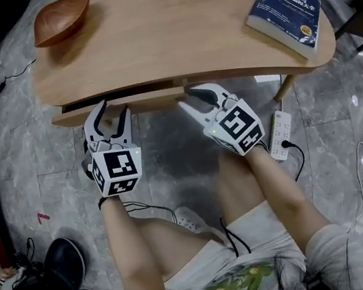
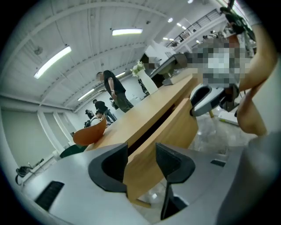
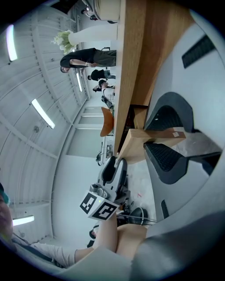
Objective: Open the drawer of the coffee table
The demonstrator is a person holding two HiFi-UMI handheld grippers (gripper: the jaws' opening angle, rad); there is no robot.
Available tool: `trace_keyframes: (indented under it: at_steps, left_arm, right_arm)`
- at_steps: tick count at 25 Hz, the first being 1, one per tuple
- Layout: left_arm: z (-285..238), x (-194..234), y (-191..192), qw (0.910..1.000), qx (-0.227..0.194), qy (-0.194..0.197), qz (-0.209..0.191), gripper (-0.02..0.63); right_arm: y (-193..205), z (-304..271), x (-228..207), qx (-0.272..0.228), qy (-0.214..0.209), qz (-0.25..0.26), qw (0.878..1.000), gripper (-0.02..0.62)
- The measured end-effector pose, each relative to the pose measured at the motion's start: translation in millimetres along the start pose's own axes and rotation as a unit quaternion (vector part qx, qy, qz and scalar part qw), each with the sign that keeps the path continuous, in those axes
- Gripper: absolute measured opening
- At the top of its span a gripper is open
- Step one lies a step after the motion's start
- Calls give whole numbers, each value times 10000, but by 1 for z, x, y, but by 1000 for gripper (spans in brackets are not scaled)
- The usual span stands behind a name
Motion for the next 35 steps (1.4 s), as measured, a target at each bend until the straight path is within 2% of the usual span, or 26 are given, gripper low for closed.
trace_keyframes:
  at_steps: [6,10,12,15,18,23,35]
  left_arm:
    - [-2,-2,-3,9954,225,283,-891,183]
    - [-9,-8,6,9813,740,580,-1678,183]
    - [-14,-8,7,9760,891,646,-1879,182]
    - [-16,-10,8,9736,994,837,-1879,183]
    - [-16,-8,9,9756,1009,926,-1715,183]
    - [-14,-12,8,9683,1184,879,-2018,170]
    - [-5,-17,9,9704,1057,970,-1943,166]
  right_arm:
    - [-2,0,0,11,-7,23,10000,97]
    - [-1,0,2,66,-41,27,10000,97]
    - [-1,0,1,94,-18,29,10000,97]
    - [-1,0,2,127,29,50,9999,97]
    - [-1,-1,3,154,3,90,9998,97]
    - [0,0,4,199,-58,152,9997,95]
    - [-1,8,11,157,-184,183,9995,94]
Point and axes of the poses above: the fingertips, and each gripper's own axes: z backward along the fingers, x to its left, y out of its underside, the point moved 2 cm from there along z, backward along the fingers, and after that the axes turned 9 degrees about z, right-handed, at the moved point
